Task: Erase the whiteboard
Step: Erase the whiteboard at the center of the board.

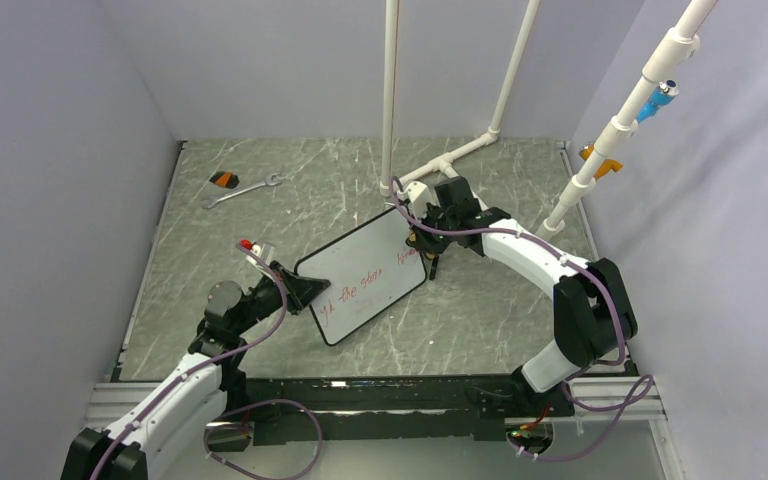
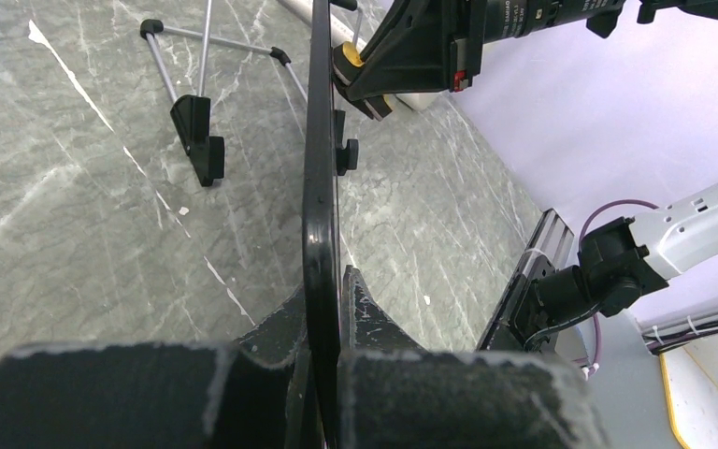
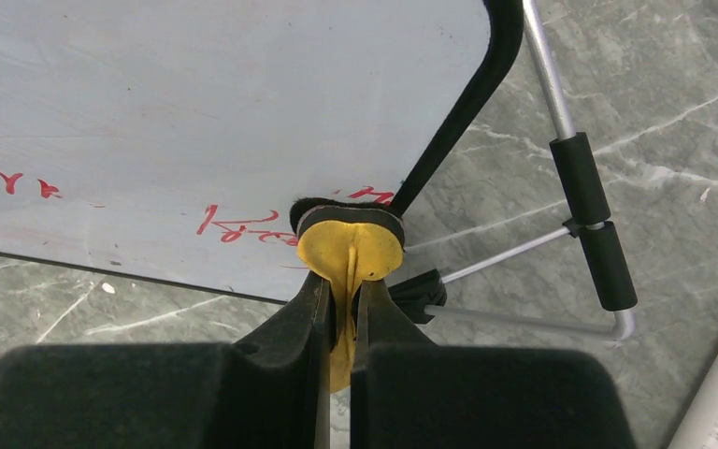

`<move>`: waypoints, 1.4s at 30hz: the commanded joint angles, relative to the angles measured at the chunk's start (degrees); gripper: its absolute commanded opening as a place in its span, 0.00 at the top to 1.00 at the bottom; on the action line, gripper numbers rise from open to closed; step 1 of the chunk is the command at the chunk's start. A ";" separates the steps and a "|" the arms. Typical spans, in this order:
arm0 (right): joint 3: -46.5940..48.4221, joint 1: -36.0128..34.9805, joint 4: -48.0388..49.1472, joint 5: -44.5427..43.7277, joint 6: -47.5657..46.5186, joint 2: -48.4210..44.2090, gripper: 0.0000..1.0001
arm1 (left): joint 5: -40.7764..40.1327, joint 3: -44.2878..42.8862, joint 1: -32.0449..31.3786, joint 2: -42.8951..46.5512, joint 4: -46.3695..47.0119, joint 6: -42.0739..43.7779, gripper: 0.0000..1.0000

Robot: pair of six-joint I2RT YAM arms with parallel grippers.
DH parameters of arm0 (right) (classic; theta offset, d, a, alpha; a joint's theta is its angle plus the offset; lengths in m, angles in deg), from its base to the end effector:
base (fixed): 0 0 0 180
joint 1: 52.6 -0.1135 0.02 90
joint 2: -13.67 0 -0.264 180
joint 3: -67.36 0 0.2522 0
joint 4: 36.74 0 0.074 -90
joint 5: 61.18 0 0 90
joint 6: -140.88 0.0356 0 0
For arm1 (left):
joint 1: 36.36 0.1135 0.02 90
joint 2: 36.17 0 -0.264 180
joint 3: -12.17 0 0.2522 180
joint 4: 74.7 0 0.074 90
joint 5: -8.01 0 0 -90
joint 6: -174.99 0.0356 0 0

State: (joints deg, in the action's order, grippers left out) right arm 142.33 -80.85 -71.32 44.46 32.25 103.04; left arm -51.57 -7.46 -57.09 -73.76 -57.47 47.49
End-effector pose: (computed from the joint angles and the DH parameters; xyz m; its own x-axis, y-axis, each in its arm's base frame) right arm 0.2883 0.1658 0.2331 -0.4344 -0.5826 -0.6869 -0.7919 0.6104 -0.0169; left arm 0.1390 -0.0719 0.1954 -0.4835 -0.3783 -0.7894 0.6106 0.5004 -0.6138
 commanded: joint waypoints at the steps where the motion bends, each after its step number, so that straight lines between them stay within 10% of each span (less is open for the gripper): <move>1: 0.97 -0.22 3.78 5.25 -0.44 -0.29 1.00 | 13.19 -1.34 -2.61 0.92 1.59 0.10 1.00; 42: 3.80 -8.17 -7.39 8.96 -7.90 0.76 1.00 | 13.84 -2.00 -2.91 -0.41 1.91 0.57 1.00</move>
State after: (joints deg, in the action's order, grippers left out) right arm 144.36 -84.04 -78.08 49.24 26.54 103.28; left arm -50.90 -7.48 -57.47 -74.28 -56.99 47.88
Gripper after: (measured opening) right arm 0.067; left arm 0.063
